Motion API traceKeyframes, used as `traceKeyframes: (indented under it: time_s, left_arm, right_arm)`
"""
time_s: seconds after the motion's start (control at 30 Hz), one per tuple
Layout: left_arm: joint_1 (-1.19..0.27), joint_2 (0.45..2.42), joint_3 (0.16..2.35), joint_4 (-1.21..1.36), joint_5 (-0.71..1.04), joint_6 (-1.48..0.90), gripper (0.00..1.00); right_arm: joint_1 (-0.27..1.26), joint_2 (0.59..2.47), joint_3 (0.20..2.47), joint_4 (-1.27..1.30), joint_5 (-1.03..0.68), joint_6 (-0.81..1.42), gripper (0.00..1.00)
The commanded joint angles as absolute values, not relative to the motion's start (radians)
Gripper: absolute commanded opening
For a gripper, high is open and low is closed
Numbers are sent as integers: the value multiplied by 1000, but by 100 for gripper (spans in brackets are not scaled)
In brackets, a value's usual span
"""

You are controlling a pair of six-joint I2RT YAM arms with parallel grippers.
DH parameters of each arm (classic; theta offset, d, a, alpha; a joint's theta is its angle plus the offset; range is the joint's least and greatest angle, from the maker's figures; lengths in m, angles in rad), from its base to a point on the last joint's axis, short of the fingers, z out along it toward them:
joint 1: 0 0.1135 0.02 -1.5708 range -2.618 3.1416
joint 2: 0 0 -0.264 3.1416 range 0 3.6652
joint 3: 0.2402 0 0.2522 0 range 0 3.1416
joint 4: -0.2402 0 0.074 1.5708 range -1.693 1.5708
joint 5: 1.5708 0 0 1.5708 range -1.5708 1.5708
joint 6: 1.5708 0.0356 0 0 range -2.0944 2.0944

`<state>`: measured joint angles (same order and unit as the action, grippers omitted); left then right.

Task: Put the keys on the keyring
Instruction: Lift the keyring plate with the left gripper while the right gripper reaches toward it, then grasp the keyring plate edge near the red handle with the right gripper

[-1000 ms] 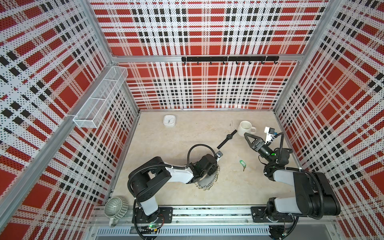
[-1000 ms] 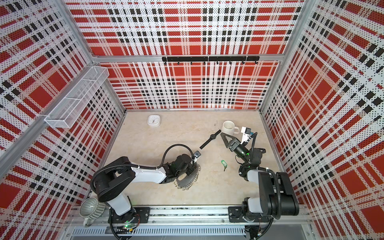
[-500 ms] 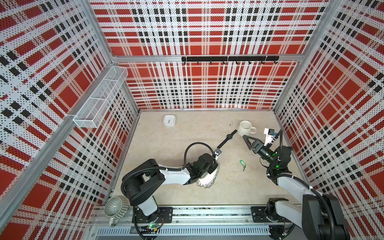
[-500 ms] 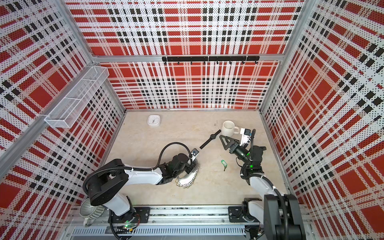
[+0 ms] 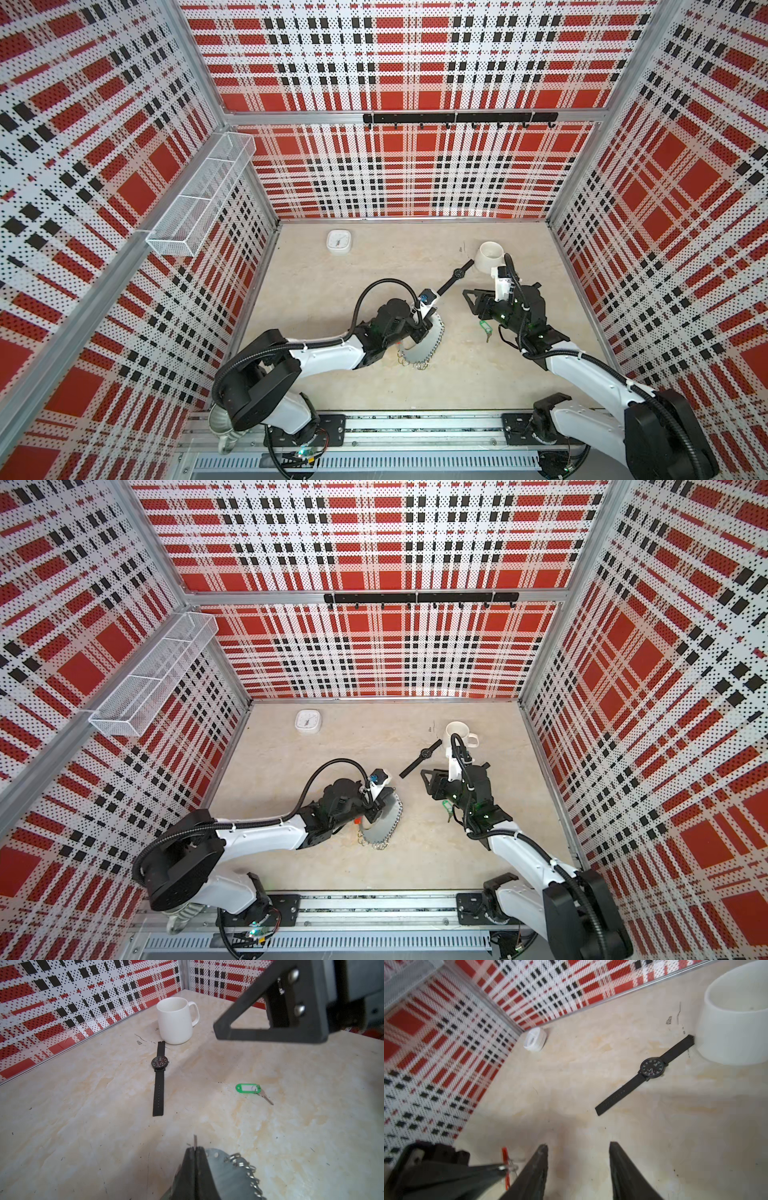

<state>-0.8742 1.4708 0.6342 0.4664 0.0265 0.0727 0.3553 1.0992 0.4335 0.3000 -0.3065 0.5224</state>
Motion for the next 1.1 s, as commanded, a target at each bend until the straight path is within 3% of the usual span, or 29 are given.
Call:
traceKeyframes:
  time_s: [0.0,0.43,1.07]
  left_arm:
    - [-844,1429,618,515,155,68,0]
    - [-781,1367,654,468,327,103,0]
    - [-750,1325,675,401,416,110,0]
  right_arm:
    - [388,1111,420,371,-401,475,44]
    - [471,1151,459,458,-572,406,33]
    - [516,1190,494,454,-591,372,34]
